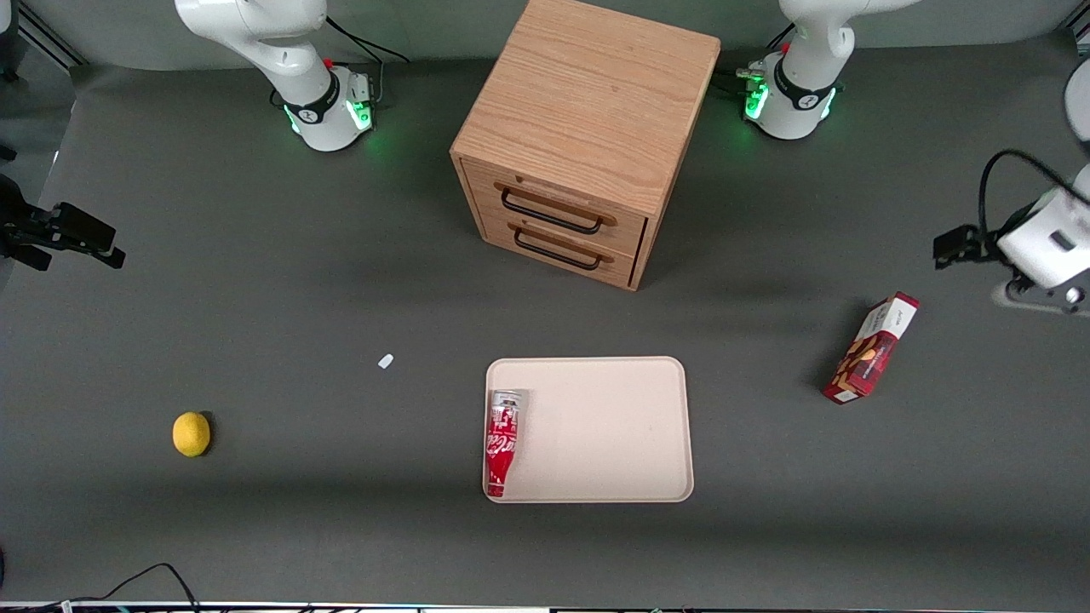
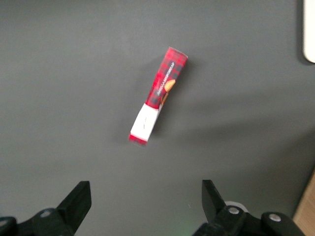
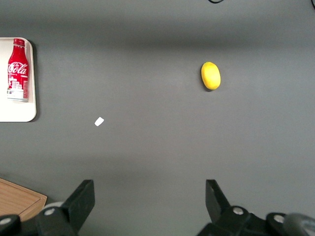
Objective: Place red cookie box on tray
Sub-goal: 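Move the open left gripper down over the red plaid cookie box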
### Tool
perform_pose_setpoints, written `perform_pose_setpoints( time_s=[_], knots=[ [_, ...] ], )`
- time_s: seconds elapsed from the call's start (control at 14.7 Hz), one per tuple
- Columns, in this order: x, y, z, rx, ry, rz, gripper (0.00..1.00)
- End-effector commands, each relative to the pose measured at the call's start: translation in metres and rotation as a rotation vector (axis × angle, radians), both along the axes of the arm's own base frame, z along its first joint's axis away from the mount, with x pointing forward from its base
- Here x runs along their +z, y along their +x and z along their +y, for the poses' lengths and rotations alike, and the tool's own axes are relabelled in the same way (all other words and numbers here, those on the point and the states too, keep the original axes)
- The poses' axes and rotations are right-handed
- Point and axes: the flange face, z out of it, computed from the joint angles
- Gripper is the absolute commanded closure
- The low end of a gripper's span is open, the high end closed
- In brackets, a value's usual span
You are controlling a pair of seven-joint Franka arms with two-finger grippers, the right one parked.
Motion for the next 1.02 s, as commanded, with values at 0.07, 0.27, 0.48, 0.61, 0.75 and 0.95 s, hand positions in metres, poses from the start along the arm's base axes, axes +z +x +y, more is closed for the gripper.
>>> perform_pose_setpoints(
  time_s=[0.07,0.27,0.48,0.61,0.75,0.95],
  knots=[
    [-0.07,0.006,0.001,-0.145,-0.007,-0.029,0.0],
    [-0.126,0.002,0.001,-0.272,0.014,-0.029,0.0],
    [-0.175,-0.002,0.004,-0.38,0.011,-0.052,0.0],
    [-0.202,-0.006,0.005,-0.396,0.001,-0.075,0.0],
    [-0.223,-0.004,0.004,-0.426,-0.01,-0.09,0.0],
    [-0.248,-0.001,0.01,-0.43,-0.015,-0.104,0.0]
  ],
)
